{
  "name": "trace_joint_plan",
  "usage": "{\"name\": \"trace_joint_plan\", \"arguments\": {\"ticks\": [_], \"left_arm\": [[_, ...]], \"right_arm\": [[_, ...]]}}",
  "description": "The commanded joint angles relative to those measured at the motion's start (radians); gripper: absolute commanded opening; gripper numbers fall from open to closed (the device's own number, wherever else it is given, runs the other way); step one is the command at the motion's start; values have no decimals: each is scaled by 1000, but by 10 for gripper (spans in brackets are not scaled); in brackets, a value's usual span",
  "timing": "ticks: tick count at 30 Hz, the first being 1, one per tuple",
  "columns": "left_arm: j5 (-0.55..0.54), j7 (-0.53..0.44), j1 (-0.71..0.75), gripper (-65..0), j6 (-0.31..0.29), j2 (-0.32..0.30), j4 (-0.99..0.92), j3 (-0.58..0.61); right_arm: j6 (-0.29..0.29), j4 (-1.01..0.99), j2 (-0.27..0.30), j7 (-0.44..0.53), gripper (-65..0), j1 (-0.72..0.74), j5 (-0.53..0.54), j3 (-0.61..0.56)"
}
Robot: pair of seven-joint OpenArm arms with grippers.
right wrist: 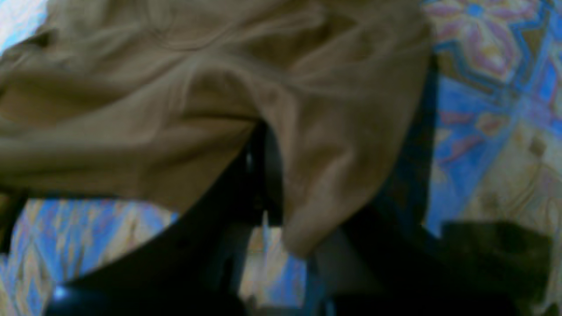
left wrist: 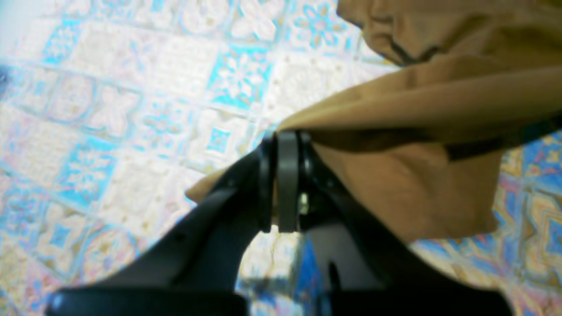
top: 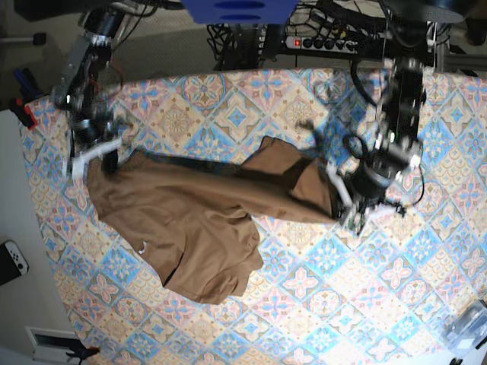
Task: Layout the t-shirt on the table in an organized manner, then fold the t-shirt properly
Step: 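Pull the held edge away from the right gripper with the left gripper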
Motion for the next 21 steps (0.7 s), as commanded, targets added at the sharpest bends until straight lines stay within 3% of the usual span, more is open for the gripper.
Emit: {"name": "trace_joint_plan", "arguments": {"ticks": [1, 6, 7, 11, 15, 21], "left_arm": [[17, -22, -62, -650, 12, 7, -28, -7], [15, -25, -194, -650, 20, 50, -293, -5], [17, -23, -205, -629, 21, 61, -305, -5], [18, -23, -188, -440, 23, 65, -307, -5], [29, -25, -165, -282, 18, 65, -292, -1], [18, -28, -88, -253, 14, 68, -81, -62]], "right_arm": [[10, 15, 21, 23, -650, 86, 33, -3], [10, -90, 45, -62, -650, 252, 13, -3], [10, -103, 47, -63, -650, 255, -7, -3], [10, -115, 47, -63, -650, 258, -103, -4], [10, -113, 48, -60, -650, 258, -113, -52], [10, -107, 48, -59, -650, 258, -114, -92]]}}
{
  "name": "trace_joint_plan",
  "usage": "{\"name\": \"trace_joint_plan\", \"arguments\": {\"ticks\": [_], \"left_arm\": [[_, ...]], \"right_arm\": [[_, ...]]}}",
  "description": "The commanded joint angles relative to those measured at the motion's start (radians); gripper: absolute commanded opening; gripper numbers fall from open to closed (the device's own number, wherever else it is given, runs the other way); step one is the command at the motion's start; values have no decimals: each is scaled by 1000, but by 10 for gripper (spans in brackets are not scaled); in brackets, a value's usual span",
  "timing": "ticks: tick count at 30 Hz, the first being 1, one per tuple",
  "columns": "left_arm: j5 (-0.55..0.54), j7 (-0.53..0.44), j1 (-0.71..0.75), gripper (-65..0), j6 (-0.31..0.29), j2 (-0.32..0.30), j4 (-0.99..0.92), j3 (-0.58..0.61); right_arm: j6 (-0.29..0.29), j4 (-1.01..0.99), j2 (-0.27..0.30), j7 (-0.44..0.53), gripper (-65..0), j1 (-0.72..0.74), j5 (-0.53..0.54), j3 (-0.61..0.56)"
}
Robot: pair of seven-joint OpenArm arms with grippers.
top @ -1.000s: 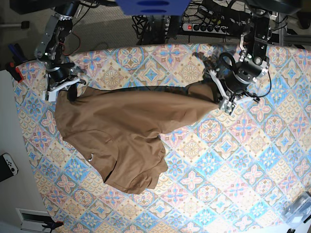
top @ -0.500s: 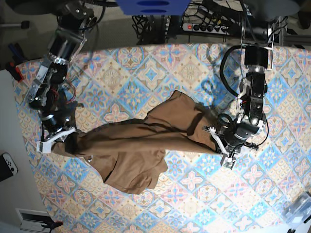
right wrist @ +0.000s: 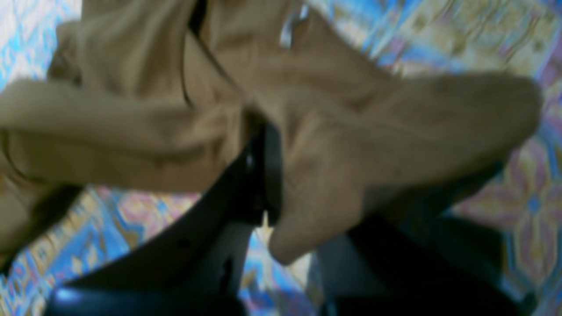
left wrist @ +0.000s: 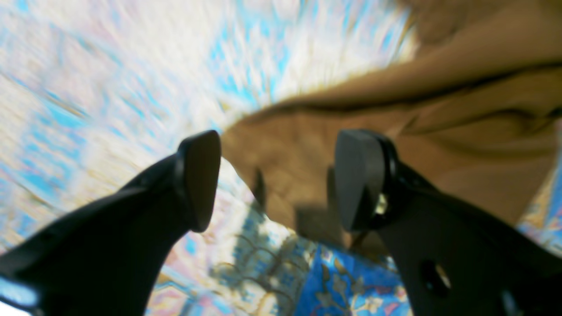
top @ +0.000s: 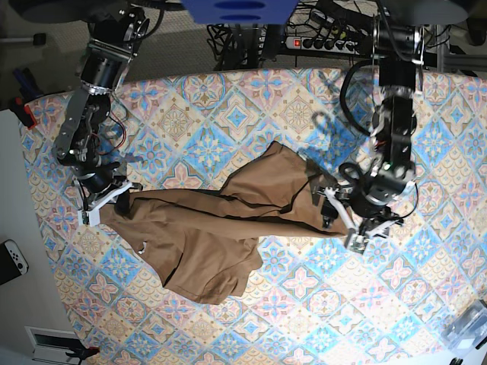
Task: Layout the t-shirt on the table in an organized manner, then fold the t-shirt properly
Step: 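Pull the held edge away from the right gripper with the left gripper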
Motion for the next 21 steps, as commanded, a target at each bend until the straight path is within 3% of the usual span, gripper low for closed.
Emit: {"name": "trace_joint_plan", "arguments": {"ticks": [1, 5, 8, 11, 17, 21], "left_arm": [[0, -25, 10, -253, 3, -6, 69, -9], [9, -24, 109, -253, 2, -6, 197, 41], [21, -24, 169, -249, -4, -9, 185, 133], [103, -25, 191, -252, 2, -6, 142, 189], [262, -33, 186, -253, 3, 83, 96, 94], [331, -111, 184, -253, -4, 114, 82, 44]], "right_arm": [[8, 20, 18, 34, -650, 27, 20, 3], [8, 23, 18, 34, -650, 26, 20, 3], [8, 23, 18, 34, -650, 26, 20, 3], [8, 23, 18, 34, -650, 23, 20, 3], [8, 23, 18, 34, -650, 23, 20, 2], [8, 25, 18, 34, -650, 21, 20, 2]]}}
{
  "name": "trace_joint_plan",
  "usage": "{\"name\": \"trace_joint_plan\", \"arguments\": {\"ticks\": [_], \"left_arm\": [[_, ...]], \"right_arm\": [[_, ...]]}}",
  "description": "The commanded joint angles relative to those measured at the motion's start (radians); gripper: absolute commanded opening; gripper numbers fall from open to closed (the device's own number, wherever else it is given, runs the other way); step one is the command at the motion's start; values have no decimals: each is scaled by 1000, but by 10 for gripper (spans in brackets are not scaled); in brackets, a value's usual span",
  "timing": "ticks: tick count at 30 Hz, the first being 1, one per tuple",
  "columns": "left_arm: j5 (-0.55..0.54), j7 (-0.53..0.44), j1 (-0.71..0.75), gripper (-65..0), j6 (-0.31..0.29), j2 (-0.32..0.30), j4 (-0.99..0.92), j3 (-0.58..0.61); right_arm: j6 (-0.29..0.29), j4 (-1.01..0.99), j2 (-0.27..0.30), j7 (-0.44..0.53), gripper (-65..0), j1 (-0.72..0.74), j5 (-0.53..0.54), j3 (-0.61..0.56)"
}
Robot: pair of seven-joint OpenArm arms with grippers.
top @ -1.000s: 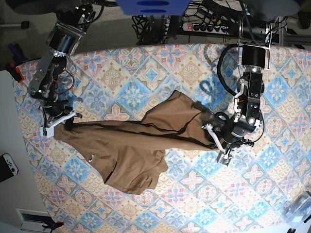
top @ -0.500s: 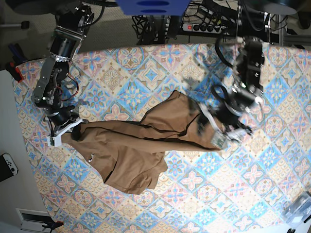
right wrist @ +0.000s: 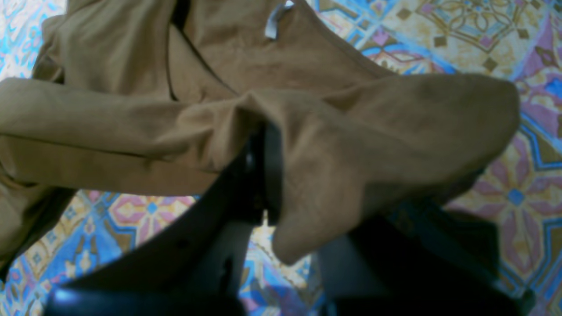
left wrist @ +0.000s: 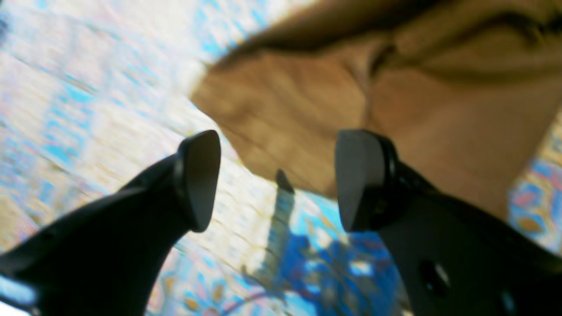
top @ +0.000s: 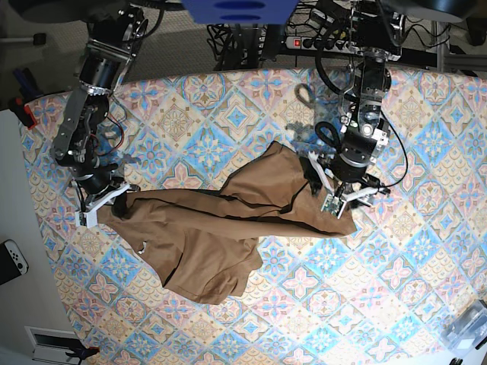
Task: Layout the t-shirt on the table in an organized manner, then fold the t-shirt properly
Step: 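Pull the held edge away from the right gripper with the left gripper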
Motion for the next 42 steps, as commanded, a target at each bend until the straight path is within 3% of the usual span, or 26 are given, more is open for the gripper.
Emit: {"name": "trace_joint_plan", "arguments": {"ticks": [1, 7, 21, 24, 29, 34, 42], "left_arm": [[9, -20, -13, -253, 3, -2, -10, 12], [9, -26, -77, -253, 3, 4, -205, 34], [9, -69, -136, -257, 3, 21, -368, 34], [9, -69, -137, -344, -3, 21, -368, 34], [7, -69, -140, -646, -52, 23, -368, 29], [10, -69, -142, -650, -52, 49, -337, -15], [9, -31, -105, -650, -62, 81, -73, -98]], "right_arm": [[5, 21, 13, 25, -650, 20, 14, 2], [5, 21, 10, 25, -650, 20, 14, 2], [5, 21, 9, 25, -650, 20, 14, 0], [5, 21, 9, 25, -650, 20, 14, 0], [5, 21, 9, 25, -650, 20, 14, 0], [5, 21, 9, 25, -650, 20, 14, 0], [5, 39, 9, 22, -650, 20, 14, 0]]}}
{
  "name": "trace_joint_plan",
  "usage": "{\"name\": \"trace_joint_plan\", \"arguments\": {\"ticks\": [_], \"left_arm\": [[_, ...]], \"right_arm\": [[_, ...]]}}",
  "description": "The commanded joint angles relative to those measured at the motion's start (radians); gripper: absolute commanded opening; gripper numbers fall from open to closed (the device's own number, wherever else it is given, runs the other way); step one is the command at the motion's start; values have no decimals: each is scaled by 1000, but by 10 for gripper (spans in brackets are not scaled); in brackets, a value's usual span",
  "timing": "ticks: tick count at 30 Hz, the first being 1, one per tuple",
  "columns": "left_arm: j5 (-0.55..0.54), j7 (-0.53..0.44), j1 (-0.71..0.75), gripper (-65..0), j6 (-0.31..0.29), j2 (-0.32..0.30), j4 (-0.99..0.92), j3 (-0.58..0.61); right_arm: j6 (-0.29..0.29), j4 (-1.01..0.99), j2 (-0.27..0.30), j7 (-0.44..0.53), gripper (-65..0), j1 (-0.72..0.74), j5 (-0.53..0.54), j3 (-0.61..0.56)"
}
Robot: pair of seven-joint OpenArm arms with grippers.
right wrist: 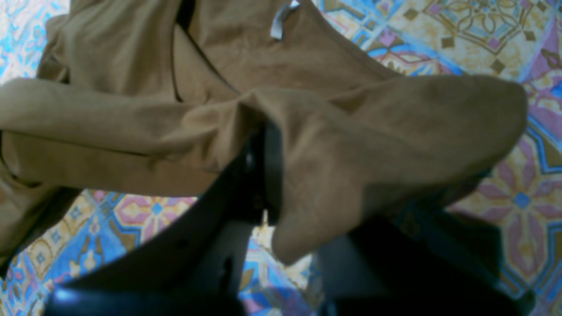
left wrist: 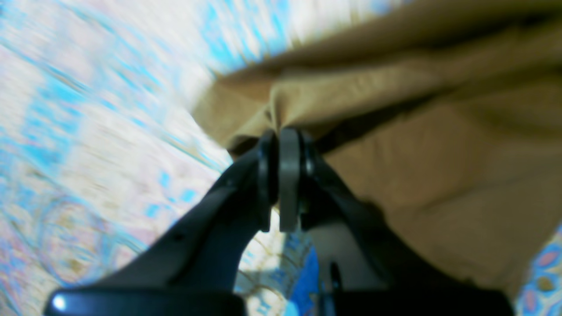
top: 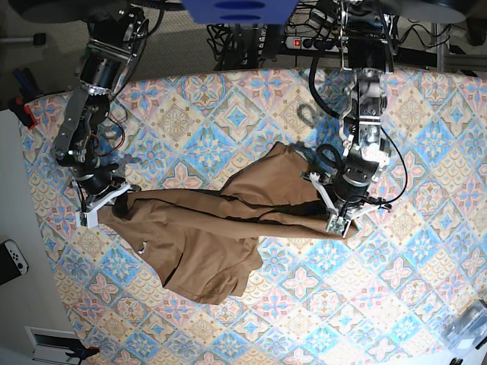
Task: Layout the t-shirt on the table in an organized manner, then fold the t-shirt properly
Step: 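Pull the held edge away from the right gripper with the left gripper, then lift the t-shirt with both grippers, stretching it between them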
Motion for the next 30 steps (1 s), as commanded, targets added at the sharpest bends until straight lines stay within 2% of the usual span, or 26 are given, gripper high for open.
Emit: {"name": "trace_joint_plan", "arguments": {"ticks": [1, 3, 6, 10, 15, 18, 24, 28, 30], "left_arm": [[5, 22, -8, -650, 6, -4, 56, 0], [5, 87, 10, -650, -18, -2, 133, 0], [5, 147, 63, -650, -92, 1, 233, 0], [13, 161, 181, -650, -164, -2, 302, -9], [11, 156, 330, -650, -181, -8, 306, -25], [8, 84, 425, -650, -181, -8, 309, -52], [13, -91, 644, -650, -181, -19, 311, -66], [10, -205, 781, -650, -182, -45, 311, -65], [13, -300, 848, -650, -182, -47, 309, -66]], "right_arm": [[7, 37, 13, 24, -650, 22, 17, 2], [7, 63, 13, 23, -650, 14, 17, 7], [7, 107, 13, 23, -650, -46, 17, 7], [7, 198, 13, 23, -650, -121, 17, 10], [7, 284, 4, 27, -650, -245, 20, 65], [7, 327, -25, 26, -650, -298, 20, 133], [7, 353, -45, 27, -650, -385, 21, 213], [9, 357, -93, 27, -650, -420, 21, 259], [20, 377, -116, 30, -650, -448, 20, 266]]}}
